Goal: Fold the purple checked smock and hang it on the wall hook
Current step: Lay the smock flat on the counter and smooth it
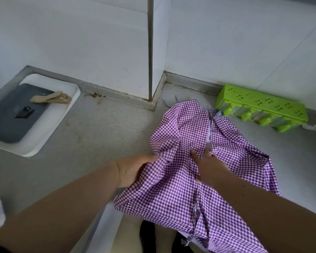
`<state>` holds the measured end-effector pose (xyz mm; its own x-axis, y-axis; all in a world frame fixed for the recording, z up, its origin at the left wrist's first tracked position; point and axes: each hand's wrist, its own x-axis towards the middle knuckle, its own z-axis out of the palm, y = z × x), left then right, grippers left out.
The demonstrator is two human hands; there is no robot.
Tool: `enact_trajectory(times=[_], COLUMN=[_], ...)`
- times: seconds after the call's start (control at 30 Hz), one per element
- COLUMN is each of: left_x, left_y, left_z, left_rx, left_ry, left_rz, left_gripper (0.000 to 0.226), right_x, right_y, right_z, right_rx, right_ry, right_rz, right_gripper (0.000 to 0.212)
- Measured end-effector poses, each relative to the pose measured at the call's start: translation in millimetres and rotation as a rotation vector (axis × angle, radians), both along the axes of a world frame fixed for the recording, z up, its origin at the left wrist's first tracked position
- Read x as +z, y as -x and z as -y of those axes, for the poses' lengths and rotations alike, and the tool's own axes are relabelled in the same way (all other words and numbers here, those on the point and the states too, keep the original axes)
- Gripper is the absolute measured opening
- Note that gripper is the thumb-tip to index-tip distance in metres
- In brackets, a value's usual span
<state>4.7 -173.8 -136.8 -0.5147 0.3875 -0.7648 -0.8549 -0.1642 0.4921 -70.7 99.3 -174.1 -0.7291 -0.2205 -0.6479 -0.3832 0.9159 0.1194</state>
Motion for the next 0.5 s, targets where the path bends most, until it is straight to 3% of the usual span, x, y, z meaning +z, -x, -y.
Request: enact_trajectory(times=[0.03,0.1,0.17,0.23,0.33,0.5], left_x=[5.4,3.8,-5.5,-10.7,-16.2,-15.1], left_y=[-2.8,-8.5,-9.2,-11.8,-5.8,-6.4], left_z=[-8.8,-20.0,-22.4,-24.5,-32.1,-36.0], left_rx=[0.1,0.156,-0.108,-0.36,-0.387,-0.325], left_ry=[-0.017,0.192,0.511,0.652,0.626,0.525], left_rz=[0.011,-0.036,-0.144,-0.254,-0.248,-0.176], left_gripper=[0.053,0.045,0.041,0.064,0.083,0.068], right_x=[0.2,1.2,0.7,-0.3,0.1,-1.2], right_y=[0.0,0.0,0.5,0.2,-0.1,-1.6], right_z=[-0.7,-0.1,0.7,0.8,0.4,-1.6], right_rx=[-0.001,0.001,0.001,0.001,0.001,0.0], right_ry=[0.005,0.012,0.014,0.011,0.016,0.04], right_rz=[0.001,0.004,0.005,0.0,-0.011,-0.018], right_gripper=[0.11,0.11,0.11,0.11,0.108,0.109])
